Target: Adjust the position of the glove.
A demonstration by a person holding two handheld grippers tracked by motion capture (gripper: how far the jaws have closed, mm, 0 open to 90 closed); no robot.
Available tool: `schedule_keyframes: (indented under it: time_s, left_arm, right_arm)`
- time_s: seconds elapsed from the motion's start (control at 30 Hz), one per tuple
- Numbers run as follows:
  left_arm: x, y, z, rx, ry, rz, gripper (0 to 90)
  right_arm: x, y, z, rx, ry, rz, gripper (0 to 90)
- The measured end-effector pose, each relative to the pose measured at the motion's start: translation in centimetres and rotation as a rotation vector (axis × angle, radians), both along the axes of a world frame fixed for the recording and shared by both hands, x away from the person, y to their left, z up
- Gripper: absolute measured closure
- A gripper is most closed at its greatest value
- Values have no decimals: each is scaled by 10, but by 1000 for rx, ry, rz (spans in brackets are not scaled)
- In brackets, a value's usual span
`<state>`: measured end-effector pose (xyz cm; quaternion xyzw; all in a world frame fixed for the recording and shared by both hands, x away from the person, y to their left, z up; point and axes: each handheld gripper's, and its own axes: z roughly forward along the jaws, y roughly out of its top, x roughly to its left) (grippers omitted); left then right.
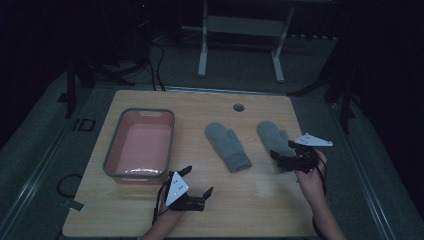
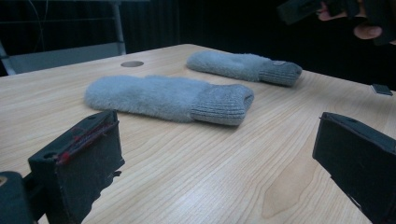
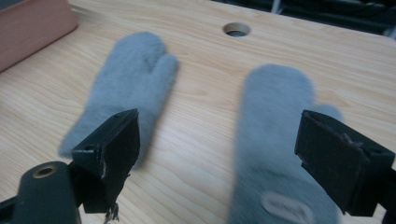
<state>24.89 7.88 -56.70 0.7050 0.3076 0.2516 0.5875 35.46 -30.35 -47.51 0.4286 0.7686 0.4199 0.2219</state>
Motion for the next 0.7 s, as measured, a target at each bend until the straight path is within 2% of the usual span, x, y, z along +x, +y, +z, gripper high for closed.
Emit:
schedule_keyframes:
  time_s: [0.13,0.17,0.2,0.37,0.47,0.6,0.7]
  left_arm:
    - [0,0,0,2,-1,-3,15]
    - [0,0,0,3,-2,-3,15]
    - [0,0,0,3,-2,-3,15]
    - [0,0,0,2,-3,-4,15]
    - [0,0,0,2,-1,-4,15]
    - [0,0,0,0,-2,-5,15]
    - [0,0,0,1,-3,-5,15]
  right_arm:
    - [8,17,2,-1,16,31,107]
    - [11,24,2,7,35,50,104]
    - [13,30,2,-5,33,47,104]
    - [25,55,-2,-30,60,110,108]
    - [33,71,-5,-40,57,140,176]
    - [45,89,-9,-81,50,182,285]
    - [54,102,-13,-99,61,204,411]
